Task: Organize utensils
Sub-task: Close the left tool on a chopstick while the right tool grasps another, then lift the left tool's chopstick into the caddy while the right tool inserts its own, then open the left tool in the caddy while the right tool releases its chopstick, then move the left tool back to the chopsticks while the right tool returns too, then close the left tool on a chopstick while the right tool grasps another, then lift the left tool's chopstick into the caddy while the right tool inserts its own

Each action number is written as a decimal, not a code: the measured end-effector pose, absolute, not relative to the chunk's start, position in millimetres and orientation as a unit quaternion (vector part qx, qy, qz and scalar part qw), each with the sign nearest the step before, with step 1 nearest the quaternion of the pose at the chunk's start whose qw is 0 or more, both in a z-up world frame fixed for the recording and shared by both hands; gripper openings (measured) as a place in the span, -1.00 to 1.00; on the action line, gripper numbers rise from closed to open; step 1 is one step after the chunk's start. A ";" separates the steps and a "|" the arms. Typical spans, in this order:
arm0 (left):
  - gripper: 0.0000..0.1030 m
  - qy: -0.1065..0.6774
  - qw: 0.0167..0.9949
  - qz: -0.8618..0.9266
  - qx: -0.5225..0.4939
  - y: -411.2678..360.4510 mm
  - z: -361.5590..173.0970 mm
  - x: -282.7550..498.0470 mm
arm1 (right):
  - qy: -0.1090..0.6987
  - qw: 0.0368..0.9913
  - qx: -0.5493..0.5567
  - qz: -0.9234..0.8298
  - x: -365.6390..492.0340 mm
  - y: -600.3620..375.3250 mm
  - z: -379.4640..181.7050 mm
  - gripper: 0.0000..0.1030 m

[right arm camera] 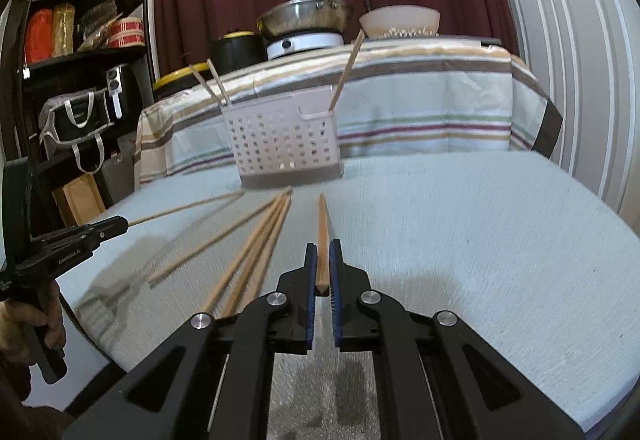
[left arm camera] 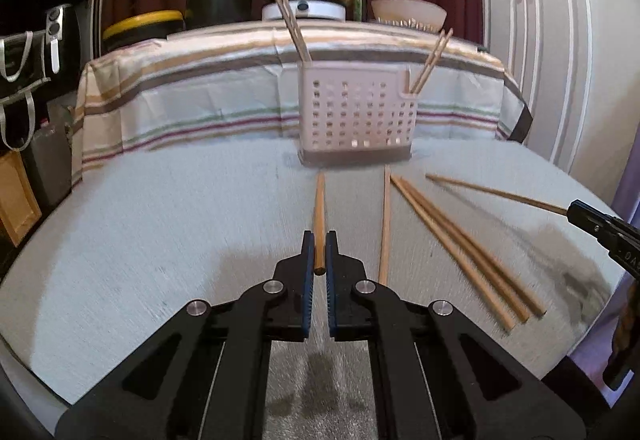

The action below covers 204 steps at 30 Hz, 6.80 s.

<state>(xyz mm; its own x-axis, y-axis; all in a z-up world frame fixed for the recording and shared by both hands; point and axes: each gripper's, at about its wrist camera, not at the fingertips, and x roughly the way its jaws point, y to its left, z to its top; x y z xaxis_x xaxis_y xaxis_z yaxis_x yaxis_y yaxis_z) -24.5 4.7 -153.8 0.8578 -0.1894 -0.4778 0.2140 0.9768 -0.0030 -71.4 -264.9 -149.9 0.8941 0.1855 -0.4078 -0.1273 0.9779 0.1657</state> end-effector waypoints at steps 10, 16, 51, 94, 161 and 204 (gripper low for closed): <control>-0.89 0.191 0.977 -0.097 0.017 13.6 -98.4 -34.6 | 0.180 0.978 0.066 0.077 -74.4 -266.4 -105.3 -0.87; -0.89 0.191 0.976 -0.106 0.003 23.3 -66.5 -23.8 | 0.181 0.978 0.064 0.075 -63.8 -268.1 -80.9 -0.87; -0.89 0.144 0.977 -0.154 -0.012 0.2 33.2 72.1 | 0.110 0.986 0.063 0.108 25.3 -267.7 17.6 -0.87; 0.50 0.174 0.971 -0.162 -0.009 -26.8 12.6 138.2 | 0.150 0.981 0.063 0.106 101.8 -255.3 4.0 -0.06; -0.87 0.316 0.935 -0.154 0.048 -38.5 -207.0 -10.9 | 0.273 0.955 0.086 0.079 -64.5 -251.4 -196.8 -0.85; -0.87 0.197 0.972 -0.128 -0.012 -0.1 -55.4 2.6 | 0.152 0.984 0.051 0.073 -34.7 -262.5 -57.0 -0.86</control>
<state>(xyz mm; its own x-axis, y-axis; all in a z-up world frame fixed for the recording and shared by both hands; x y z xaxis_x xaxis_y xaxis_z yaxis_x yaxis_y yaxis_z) 2.6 -0.1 -55.4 0.8897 -0.2543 -0.3791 0.2447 0.9668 -0.0742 -34.7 -262.5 -57.0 0.9434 0.1595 -0.2909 -0.1283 0.9840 0.1235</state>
